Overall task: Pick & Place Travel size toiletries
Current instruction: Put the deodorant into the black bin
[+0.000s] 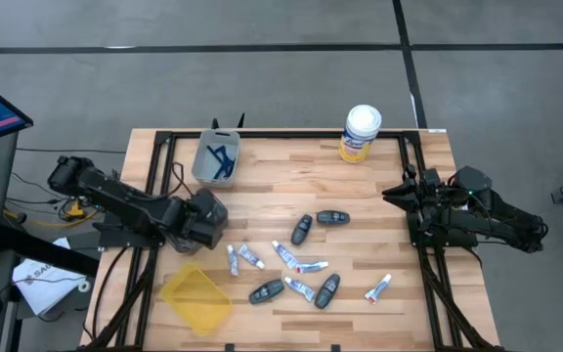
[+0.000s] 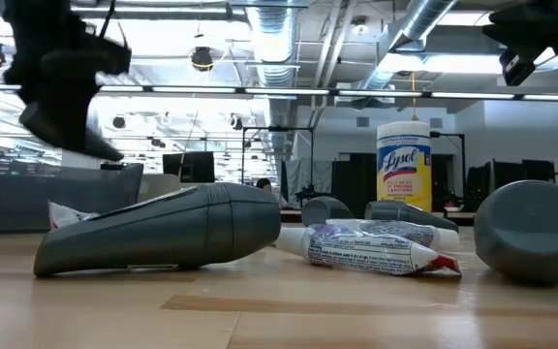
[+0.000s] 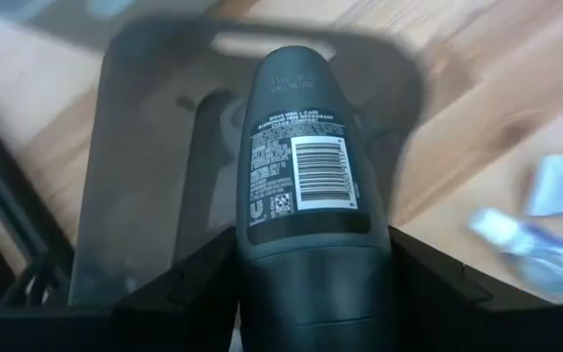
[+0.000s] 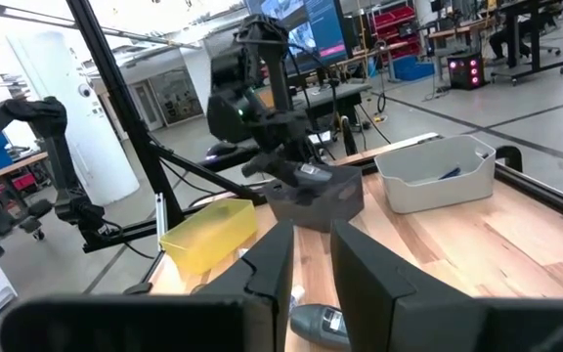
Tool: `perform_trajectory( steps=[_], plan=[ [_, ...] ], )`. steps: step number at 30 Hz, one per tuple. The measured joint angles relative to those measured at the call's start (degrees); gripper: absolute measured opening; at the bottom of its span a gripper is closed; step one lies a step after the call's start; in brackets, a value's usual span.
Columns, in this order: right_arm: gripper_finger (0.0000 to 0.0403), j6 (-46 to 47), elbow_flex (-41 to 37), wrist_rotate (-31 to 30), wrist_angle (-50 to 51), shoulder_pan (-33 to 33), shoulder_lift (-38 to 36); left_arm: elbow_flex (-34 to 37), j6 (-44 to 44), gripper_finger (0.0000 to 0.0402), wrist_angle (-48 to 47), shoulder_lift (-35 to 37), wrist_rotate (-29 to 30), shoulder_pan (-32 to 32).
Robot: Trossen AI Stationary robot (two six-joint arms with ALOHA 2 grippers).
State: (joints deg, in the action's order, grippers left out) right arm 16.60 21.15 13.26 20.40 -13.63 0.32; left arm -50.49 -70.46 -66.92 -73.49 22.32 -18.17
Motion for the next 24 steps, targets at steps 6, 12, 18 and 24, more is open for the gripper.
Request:
perform_trajectory(
  steps=[6, 12, 18, 24],
  plan=[
    [0.0066, -0.02, 0.0, -0.03, 0.01, 0.0, 0.0, 4.6, -0.15, 0.0206, 1.53, -0.04, -1.28, 0.39],
    [0.0066, -0.02, -0.02, -0.2, 0.03, 0.0, 0.0, 7.54, 5.52, 0.0204, 11.64, -0.04, -1.28, 1.49],
    [0.0066, -0.02, -0.02, -0.23, 0.03, 0.0, 0.0, 10.51, 6.27, 0.0206, 14.3, -0.04, -1.29, 3.02],
    [0.0065, -0.02, -0.02, -0.25, 0.03, 0.0, 0.0, 12.04, 8.86, 0.0205, 15.19, -0.04, -1.37, 3.78]
  ],
)
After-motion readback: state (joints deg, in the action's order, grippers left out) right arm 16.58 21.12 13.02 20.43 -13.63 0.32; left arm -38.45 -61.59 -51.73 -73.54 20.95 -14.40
